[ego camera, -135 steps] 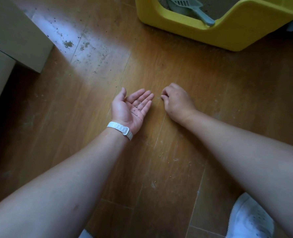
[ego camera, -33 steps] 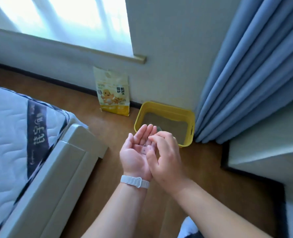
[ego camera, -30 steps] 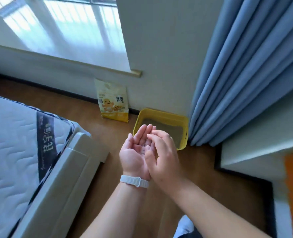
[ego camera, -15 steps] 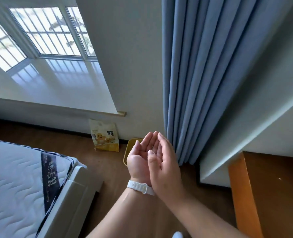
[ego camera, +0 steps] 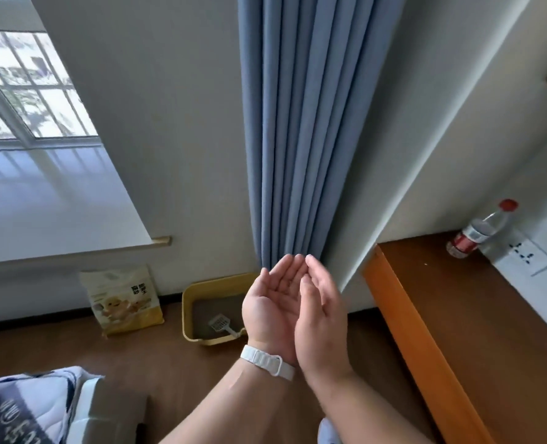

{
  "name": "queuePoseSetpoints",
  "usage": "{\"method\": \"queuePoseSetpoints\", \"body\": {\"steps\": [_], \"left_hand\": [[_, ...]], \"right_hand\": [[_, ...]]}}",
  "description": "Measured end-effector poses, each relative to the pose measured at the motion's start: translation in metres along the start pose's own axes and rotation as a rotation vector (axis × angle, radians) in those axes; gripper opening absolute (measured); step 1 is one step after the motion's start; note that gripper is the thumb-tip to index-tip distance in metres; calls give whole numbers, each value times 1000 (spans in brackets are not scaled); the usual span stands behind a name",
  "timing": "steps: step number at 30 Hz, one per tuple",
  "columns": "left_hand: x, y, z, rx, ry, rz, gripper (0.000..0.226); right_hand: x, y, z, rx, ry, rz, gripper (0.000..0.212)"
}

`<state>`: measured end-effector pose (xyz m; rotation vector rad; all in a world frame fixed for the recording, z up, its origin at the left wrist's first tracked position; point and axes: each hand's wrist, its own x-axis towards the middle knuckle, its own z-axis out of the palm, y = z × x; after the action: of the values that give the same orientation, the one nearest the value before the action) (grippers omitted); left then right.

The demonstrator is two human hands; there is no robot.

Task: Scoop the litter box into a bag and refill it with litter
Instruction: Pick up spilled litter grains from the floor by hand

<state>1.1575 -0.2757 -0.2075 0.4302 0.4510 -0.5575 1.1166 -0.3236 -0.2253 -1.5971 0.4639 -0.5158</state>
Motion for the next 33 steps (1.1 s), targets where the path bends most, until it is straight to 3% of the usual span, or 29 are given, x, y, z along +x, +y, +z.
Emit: {"method": "queuePoseSetpoints", "body": {"steps": [6, 12, 14, 16, 20, 27, 29, 33], "left_hand": [[-49, 15, -12, 48, -47, -132, 45], [-100, -29, -2, 205, -150, -307, 45], [-122, -52, 0, 256, -190, -352, 45], [-146, -78, 2, 295, -236, -411, 45], [-210, -151, -6, 425, -326, -561, 46], [-378, -299, -59, 629, -429, -819, 46], [-431, -339, -80, 679, -444, -884, 46], [-532, -408, -119, 769, -450, -1011, 44]], "right_hand": [[-56, -26, 13, 9, 183, 40, 51], [-108, -51, -34, 22, 418, 27, 40], [-128, -57, -56, -5, 498, 17, 46], [-152, -62, -82, 1, 596, 10, 49], [-222, -74, -148, 101, 825, -6, 36], [-402, -76, -278, 215, 1228, -35, 37], [-462, -78, -312, 307, 1291, -61, 26], [-573, -85, -371, 460, 1388, -140, 30]]}}
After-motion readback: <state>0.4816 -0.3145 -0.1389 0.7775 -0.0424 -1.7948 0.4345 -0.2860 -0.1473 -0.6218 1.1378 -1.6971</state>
